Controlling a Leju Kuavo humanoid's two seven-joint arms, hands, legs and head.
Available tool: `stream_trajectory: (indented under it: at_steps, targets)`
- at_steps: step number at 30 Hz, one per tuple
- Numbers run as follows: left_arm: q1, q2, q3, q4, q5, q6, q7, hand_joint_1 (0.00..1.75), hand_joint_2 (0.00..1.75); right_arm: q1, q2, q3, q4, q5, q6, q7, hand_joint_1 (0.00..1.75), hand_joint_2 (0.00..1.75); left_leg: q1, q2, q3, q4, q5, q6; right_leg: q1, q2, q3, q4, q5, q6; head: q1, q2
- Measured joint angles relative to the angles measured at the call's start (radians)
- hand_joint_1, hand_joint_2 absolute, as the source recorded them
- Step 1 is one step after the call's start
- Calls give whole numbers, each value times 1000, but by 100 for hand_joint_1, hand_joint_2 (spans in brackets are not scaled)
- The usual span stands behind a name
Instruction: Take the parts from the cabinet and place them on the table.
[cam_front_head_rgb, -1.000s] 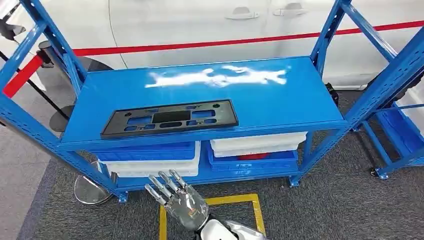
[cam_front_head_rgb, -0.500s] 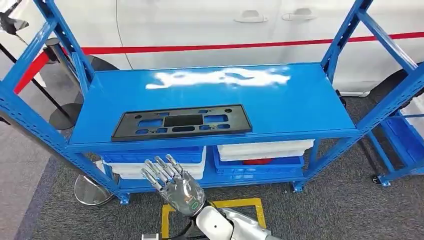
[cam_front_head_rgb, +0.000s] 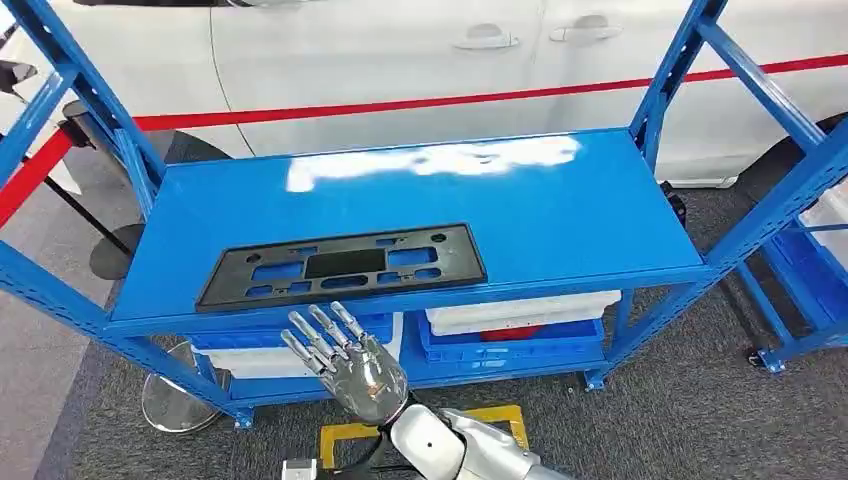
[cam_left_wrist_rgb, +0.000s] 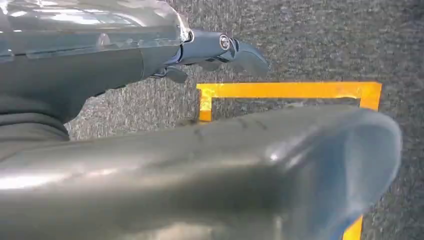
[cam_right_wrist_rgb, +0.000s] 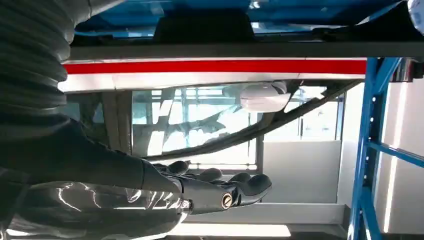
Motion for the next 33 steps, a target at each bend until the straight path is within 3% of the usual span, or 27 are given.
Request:
stream_trajectory:
  at_steps: [1,2,3,4,7,8,11,12,13,14,16,17,18,19,20,21,22,23,24,26,27,28,29,31,32,33]
  targets:
    - [0,1,0,0,-1,0,0,0,0,0,2,-5,1,0,0,-4,0,175,3,1,31,-93,65,-3,-2,0,9,3,-10,6,0,0]
    - [1,0,0,3,-2,-1,1,0,0,0,3,-11,3,0,0,-7,0,175,-1,1,32,-110,44,-2,0,0,13,7,-15,13,-1,0]
    - [-1,0,-1,4,-2,-1,1,0,0,-1,5,-15,5,0,0,-10,0,175,-9,4,33,-123,19,15,2,-1,4,9,-18,20,-5,0]
    - [-6,0,-1,4,-2,-2,1,0,0,0,7,-18,5,0,0,-12,0,175,-9,3,33,-118,40,26,4,-2,2,9,-23,26,-3,0]
    - [-1,0,-1,5,-4,-1,2,0,0,2,11,-31,9,0,-1,-23,0,175,-4,3,43,-124,41,48,1,-3,13,15,-40,45,-1,0]
    - [-2,0,-1,5,-5,-2,2,0,0,1,14,-40,12,0,-1,-26,0,175,-4,3,47,-124,38,55,0,-4,-1,49,-59,47,3,0]
    - [-5,0,-2,5,-7,-2,2,0,0,4,16,-54,22,0,-1,-40,0,175,-9,2,51,-123,27,70,0,-4,-141,287,-153,51,3,0]
    - [-5,0,-2,5,-7,-3,2,0,0,8,16,-58,27,0,-1,-44,0,175,-10,0,54,-123,23,70,0,-4,-174,331,-155,51,3,0]
    - [-5,0,-2,5,-8,-3,3,0,0,11,18,-63,34,0,-1,-48,0,175,-11,-2,62,-123,18,70,0,-4,-187,328,-127,49,3,0]
    - [-4,0,-2,5,-10,-4,5,0,0,11,21,-68,41,0,-1,-55,0,175,-13,-2,72,-123,11,69,1,-4,-175,276,-78,44,3,0]
    - [-4,-1,-5,5,-14,-5,6,0,0,10,32,-83,53,0,-1,-65,0,175,-17,-3,97,-124,-5,67,9,-4,-104,90,45,23,3,0]
    - [-1,-3,-8,6,-15,-7,6,0,0,10,34,-93,59,0,-1,-70,0,175,-16,-3,94,-125,-10,64,14,-5,-88,45,55,12,2,0]
    - [-9,-3,-11,6,-16,-9,7,0,0,9,39,-100,64,0,-1,-75,0,175,-23,-6,97,-121,-15,56,17,-7,-79,21,45,12,0,0]
    - [-8,-3,-12,6,-15,-10,9,0,0,11,42,-110,69,0,-1,-76,0,175,-17,-6,95,-125,-16,51,19,-7,-83,25,42,14,1,0]
    - [-8,-3,-15,6,-16,-12,9,0,0,12,46,-121,73,0,-1,-76,0,175,-15,-4,97,-128,-19,45,21,-5,-83,25,39,10,2,0]
    - [-8,-3,-18,6,-16,-15,9,0,0,11,51,-132,77,0,-1,-76,0,175,-15,-2,103,-134,-20,38,21,-1,-80,19,38,7,1,0]
    - [-8,-2,-19,6,-17,-15,10,0,0,11,57,-142,81,0,-1,-76,0,175,-17,-1,106,-132,-28,33,5,-1,-65,3,41,5,1,0]
    - [-8,-2,-19,6,-18,-16,9,0,0,9,60,-150,87,0,-1,-76,0,175,-15,-1,103,-109,-35,28,7,-1,-54,-5,39,1,0,0]
    - [-9,-2,-20,6,-18,-16,9,0,0,5,66,-158,92,0,-1,-77,0,175,-14,-1,75,-55,-61,24,6,-4,-48,-5,35,-5,-3,0]
    - [-9,-2,-23,6,-19,-16,9,0,0,7,71,-169,106,0,-1,-79,0,175,-11,0,-20,109,-122,14,7,-6,-35,-5,24,-9,-1,0]
    - [-9,-2,-24,6,-19,-16,10,0,0,8,71,-172,112,0,-1,-81,0,175,-11,0,-61,169,-129,10,7,-6,-29,-4,17,-8,-2,0]
    - [-6,-2,-24,6,-19,-16,10,0,0,10,71,-173,118,0,-1,-82,0,175,-9,0,-79,175,-105,8,7,-5,-21,-3,10,-8,-2,0]
    - [-5,-1,-24,7,-19,-16,11,0,0,10,71,-176,124,0,-1,-84,0,175,-8,0,-68,126,-55,7,6,-2,-10,-3,2,-6,-2,0]
    - [-5,1,-24,7,-19,-16,11,0,0,10,75,-186,131,0,-1,-84,0,175,-5,0,-6,-38,55,9,6,0,12,1,-16,0,-2,0]
    - [-5,2,-24,7,-19,-16,11,0,0,9,78,-188,134,0,-1,-84,0,175,-5,2,12,-99,79,11,6,0,16,2,-25,5,-2,0]
    - [-7,2,-25,8,-19,-16,12,0,0,6,79,-189,138,0,-1,-84,0,175,-11,0,26,-104,59,16,15,0,16,8,-32,13,-2,0]
